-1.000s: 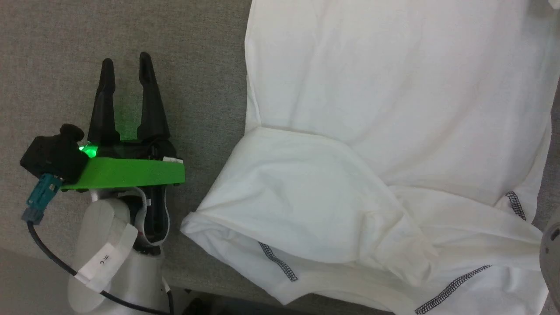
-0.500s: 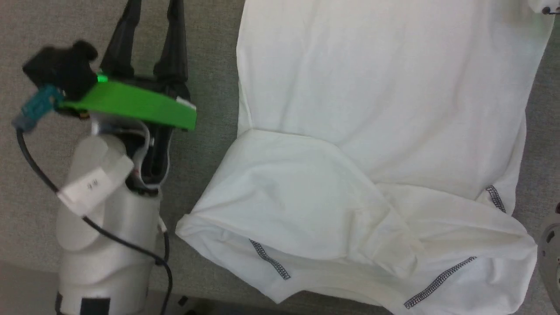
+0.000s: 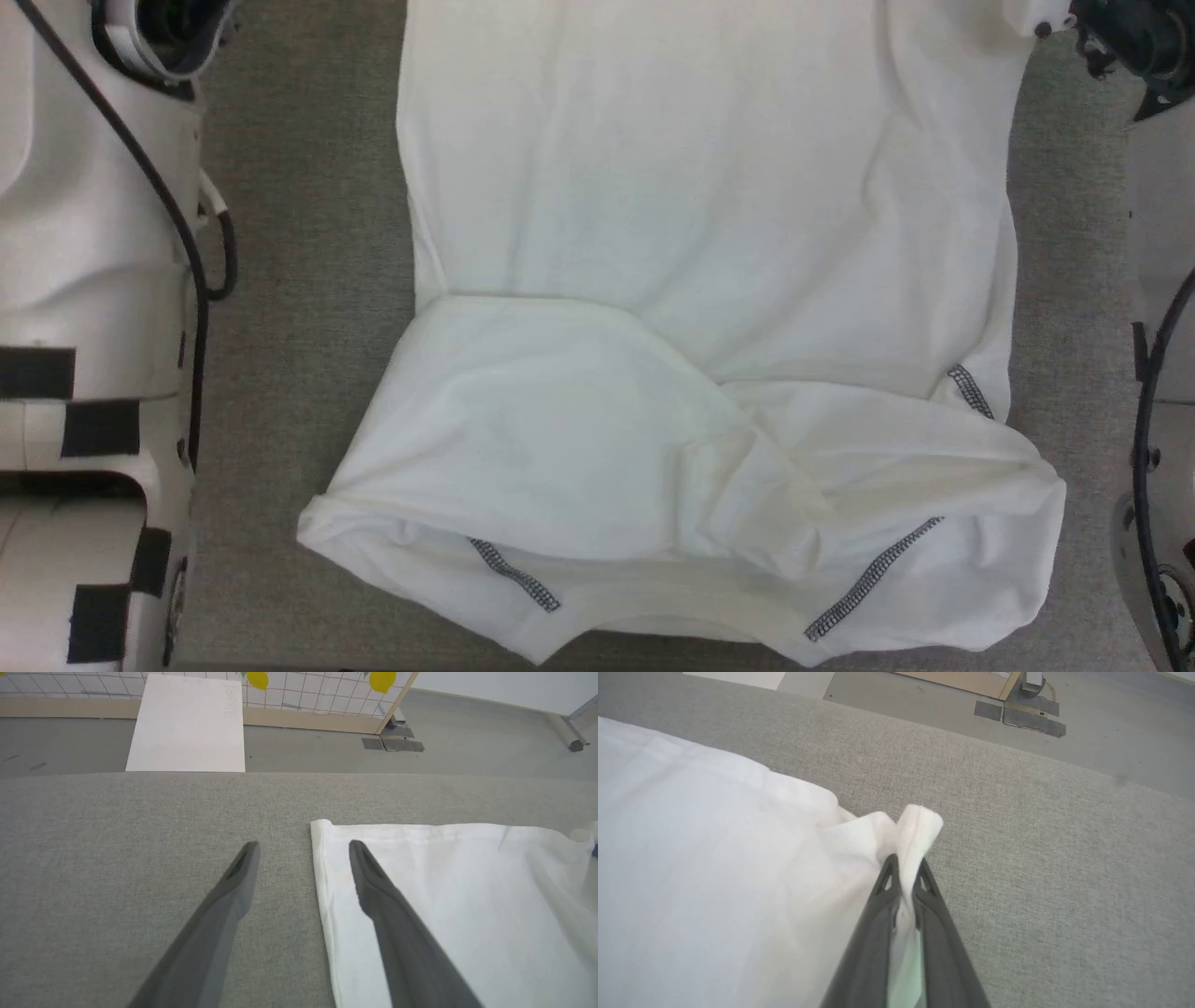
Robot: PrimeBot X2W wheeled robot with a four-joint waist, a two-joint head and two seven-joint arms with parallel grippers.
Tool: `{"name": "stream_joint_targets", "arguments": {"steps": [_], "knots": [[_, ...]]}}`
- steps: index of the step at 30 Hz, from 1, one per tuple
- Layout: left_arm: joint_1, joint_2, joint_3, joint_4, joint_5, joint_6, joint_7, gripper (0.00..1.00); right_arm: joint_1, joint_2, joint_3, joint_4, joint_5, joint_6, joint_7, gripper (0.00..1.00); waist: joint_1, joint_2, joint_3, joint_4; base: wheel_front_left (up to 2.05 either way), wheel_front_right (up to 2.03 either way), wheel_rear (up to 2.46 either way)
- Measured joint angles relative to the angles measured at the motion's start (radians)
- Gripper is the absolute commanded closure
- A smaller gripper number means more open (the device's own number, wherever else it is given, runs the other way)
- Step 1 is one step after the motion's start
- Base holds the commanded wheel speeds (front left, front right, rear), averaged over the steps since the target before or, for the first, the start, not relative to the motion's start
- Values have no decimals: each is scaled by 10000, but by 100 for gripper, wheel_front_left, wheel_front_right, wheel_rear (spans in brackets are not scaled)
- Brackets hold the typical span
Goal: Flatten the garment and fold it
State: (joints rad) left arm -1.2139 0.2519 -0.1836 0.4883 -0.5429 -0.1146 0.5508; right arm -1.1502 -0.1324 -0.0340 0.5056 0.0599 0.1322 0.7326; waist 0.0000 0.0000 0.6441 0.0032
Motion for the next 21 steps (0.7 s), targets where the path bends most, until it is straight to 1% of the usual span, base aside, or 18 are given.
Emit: {"name": "stream_joint_targets", "arguments": {"steps": [4, 9, 15, 21], "knots": [[-766, 38, -326, 593, 215, 19, 426, 0, -152, 111, 543, -61, 383, 0, -119, 100, 0, 0, 267, -306, 0, 0, 0], [-1267, 105, -566, 1187, 405, 23, 462, 0, -339, 174, 1081, -188, 882, 0, -299, 100, 0, 0, 640, -672, 0, 0, 0], [-1322, 301, -711, 1716, 566, 17, 422, 0, -384, 44, 1438, -286, 1258, 0, -514, 100, 0, 0, 1023, -984, 0, 0, 0], [-1657, 447, -750, 1992, 585, 6, 336, 0, -479, -61, 1578, -341, 1446, 0, -644, 100, 0, 0, 1272, -1127, 0, 0, 0]]}}
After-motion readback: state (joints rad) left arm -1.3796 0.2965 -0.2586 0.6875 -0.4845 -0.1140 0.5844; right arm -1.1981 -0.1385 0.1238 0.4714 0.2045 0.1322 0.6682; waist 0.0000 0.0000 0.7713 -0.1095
